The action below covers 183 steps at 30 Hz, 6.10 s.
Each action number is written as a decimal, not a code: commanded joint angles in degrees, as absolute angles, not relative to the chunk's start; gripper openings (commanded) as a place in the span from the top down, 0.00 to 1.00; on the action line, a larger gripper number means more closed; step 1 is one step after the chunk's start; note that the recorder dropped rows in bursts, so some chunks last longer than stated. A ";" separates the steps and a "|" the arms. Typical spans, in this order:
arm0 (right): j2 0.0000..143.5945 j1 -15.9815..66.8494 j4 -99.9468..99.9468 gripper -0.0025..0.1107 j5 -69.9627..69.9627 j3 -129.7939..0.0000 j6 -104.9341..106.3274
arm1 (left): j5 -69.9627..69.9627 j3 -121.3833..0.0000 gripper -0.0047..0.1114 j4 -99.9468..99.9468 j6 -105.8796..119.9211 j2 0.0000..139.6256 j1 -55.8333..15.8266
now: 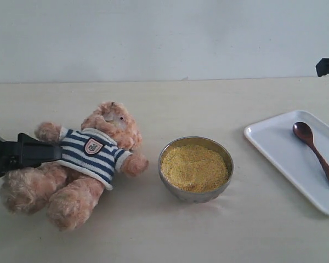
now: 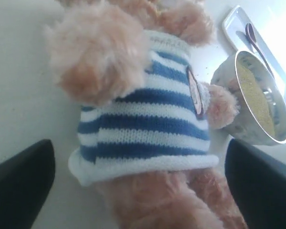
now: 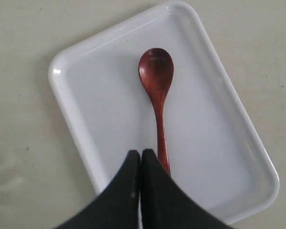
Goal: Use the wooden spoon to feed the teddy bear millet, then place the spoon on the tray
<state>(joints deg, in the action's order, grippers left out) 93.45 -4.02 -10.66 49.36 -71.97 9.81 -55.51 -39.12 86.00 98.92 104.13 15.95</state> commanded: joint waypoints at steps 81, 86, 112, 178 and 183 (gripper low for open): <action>18.68 7.64 19.91 0.98 36.45 -50.85 -10.57 | -18.12 -15.44 0.92 60.52 42.84 16.40 11.91; 7.24 7.64 19.65 0.98 43.20 -42.70 -10.93 | -18.02 -14.38 0.92 60.52 43.30 16.40 11.91; 0.92 6.50 34.76 0.98 13.77 0.00 -41.92 | -17.62 -14.38 0.92 60.52 43.30 16.40 11.91; 0.00 -6.22 4.74 0.98 18.49 0.00 -3.92 | -22.30 0.00 0.92 23.28 7.87 0.00 11.46; 0.00 -6.22 4.74 0.98 18.49 0.00 -3.92 | -21.92 0.00 0.92 20.22 13.89 0.00 7.03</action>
<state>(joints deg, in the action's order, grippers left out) 0.29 -5.87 4.58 18.93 0.02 -4.46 -21.18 -0.18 21.91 11.46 0.15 9.56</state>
